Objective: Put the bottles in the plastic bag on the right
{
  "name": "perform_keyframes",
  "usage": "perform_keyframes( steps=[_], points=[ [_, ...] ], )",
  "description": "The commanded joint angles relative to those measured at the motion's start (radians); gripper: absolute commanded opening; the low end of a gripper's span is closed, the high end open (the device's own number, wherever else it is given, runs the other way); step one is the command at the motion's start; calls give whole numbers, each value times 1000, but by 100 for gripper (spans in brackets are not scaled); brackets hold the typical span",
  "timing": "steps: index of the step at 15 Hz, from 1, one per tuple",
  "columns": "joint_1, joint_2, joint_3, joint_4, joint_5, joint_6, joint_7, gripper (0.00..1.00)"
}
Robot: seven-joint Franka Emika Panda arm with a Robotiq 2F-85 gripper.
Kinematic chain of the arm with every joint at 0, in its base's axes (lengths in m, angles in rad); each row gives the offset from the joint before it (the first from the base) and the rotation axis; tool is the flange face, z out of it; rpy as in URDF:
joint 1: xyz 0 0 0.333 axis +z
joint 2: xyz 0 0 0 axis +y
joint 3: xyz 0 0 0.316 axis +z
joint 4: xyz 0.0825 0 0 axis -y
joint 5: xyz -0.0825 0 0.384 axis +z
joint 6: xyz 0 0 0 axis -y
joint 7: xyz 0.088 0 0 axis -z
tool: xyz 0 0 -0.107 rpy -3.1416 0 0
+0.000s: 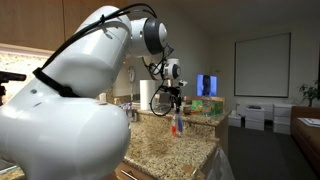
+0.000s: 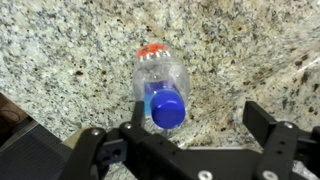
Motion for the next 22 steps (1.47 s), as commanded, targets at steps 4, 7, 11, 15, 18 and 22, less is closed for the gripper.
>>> perform_keyframes(
  steps=[4,7,11,15,18,22],
  points=[
    [-20,-25,2,-67,-7,12,-51,94],
    [-24,-26,0,-67,-5,9,-59,69],
    [-25,-27,-4,-70,-9,-1,-74,42],
    [-28,-35,-9,-80,-8,-8,-82,16],
    [-54,-58,-6,-71,24,-82,-95,11],
    [-145,-120,-17,-36,94,-290,-136,11]
  ],
)
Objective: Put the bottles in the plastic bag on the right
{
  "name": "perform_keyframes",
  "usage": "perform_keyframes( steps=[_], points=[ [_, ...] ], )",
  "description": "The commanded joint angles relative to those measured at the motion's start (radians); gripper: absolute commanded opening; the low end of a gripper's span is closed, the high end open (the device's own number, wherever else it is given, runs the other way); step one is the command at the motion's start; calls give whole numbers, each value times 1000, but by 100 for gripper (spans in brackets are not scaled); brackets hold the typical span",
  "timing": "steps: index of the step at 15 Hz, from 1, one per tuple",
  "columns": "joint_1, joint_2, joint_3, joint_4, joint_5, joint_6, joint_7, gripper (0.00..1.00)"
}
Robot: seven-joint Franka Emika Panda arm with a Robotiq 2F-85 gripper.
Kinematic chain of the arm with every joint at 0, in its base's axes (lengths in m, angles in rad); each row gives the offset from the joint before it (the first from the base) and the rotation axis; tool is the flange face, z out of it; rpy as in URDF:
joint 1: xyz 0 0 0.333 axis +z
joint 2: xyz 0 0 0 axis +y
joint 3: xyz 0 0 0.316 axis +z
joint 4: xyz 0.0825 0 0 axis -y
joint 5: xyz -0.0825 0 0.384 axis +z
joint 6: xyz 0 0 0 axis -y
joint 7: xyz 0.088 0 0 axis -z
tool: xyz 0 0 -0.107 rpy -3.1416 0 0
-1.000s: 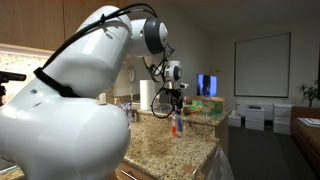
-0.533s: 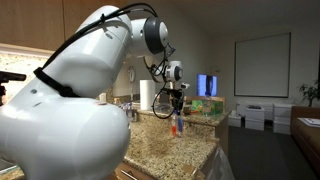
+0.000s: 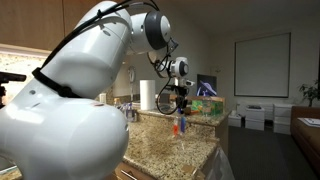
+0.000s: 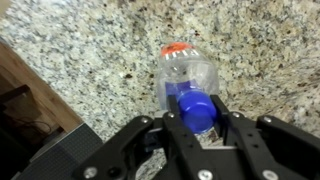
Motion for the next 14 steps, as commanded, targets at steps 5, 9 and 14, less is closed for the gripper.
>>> perform_keyframes(
  steps=[5,9,14],
  points=[
    [-219,-135,-96,3,86,-260,11,11],
    [-336,-119,-176,-23,104,-263,27,10],
    [-419,-38,-218,-106,180,-246,103,10]
  ],
)
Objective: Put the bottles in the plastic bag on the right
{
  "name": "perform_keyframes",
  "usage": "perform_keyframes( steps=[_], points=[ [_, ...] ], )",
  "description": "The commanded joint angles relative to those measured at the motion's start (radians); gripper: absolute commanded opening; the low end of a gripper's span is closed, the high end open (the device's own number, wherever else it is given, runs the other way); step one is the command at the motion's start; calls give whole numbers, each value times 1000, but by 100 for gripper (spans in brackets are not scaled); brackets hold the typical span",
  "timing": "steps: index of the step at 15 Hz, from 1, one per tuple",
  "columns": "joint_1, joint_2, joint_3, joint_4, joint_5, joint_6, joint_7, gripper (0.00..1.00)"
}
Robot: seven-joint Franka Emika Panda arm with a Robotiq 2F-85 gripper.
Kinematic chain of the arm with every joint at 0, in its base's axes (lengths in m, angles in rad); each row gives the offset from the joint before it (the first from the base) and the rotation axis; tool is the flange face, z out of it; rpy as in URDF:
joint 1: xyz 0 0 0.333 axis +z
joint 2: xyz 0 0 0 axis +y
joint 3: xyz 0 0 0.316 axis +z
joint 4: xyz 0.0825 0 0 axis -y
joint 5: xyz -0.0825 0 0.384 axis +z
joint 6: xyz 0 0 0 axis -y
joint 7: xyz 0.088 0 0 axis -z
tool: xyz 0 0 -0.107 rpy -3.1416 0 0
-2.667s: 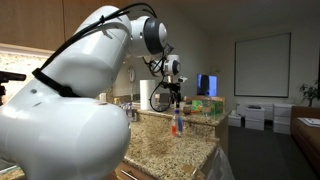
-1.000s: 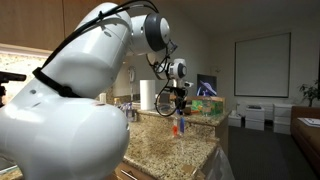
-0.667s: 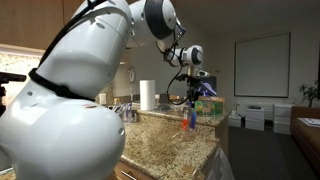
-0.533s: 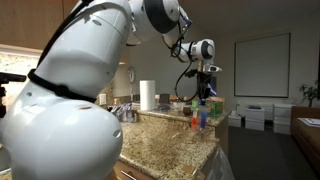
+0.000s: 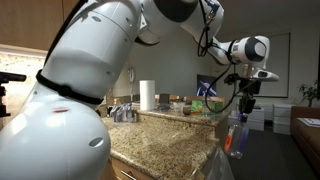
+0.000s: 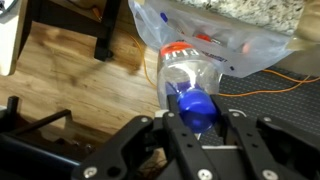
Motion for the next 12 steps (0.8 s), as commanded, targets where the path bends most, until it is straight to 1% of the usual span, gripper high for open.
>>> perform_keyframes(
  steps=[1,4,8,12],
  points=[
    [-24,59,-8,-73,70,19,105,11],
    [-41,140,-2,-94,152,28,192,10],
    [-66,250,10,-59,293,62,301,10],
    [-72,315,33,-35,377,108,359,10]
  ],
)
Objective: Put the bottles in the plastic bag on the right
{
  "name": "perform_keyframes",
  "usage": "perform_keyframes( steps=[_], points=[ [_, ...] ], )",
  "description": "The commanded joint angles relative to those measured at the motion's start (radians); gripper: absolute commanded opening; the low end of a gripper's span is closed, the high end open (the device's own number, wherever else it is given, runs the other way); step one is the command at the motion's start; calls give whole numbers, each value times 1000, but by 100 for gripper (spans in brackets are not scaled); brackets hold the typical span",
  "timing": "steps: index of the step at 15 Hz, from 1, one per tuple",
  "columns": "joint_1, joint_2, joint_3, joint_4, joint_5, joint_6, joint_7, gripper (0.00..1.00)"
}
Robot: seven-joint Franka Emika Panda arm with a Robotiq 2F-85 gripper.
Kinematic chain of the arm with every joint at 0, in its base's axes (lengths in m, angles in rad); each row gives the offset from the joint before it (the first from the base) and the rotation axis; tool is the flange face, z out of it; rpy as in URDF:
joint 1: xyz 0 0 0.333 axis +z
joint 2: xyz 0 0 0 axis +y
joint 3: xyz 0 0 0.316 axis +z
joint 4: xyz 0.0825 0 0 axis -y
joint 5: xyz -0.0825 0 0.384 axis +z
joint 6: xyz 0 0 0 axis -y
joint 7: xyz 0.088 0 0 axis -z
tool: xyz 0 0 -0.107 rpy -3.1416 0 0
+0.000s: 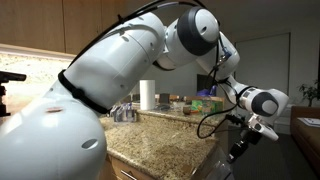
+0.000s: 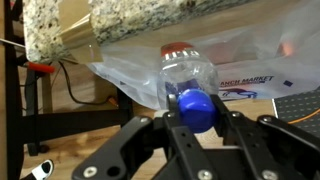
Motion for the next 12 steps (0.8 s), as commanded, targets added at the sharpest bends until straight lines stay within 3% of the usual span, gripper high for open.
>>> perform_keyframes(
  steps=[1,10,11,12],
  points=[
    [-22,40,40,33,73,21,68,10],
    [18,53,41,39,29,50,131,11],
    [24,47,40,39,18,52,132,60],
    [29,41,41,43,8,50,130,62]
  ],
)
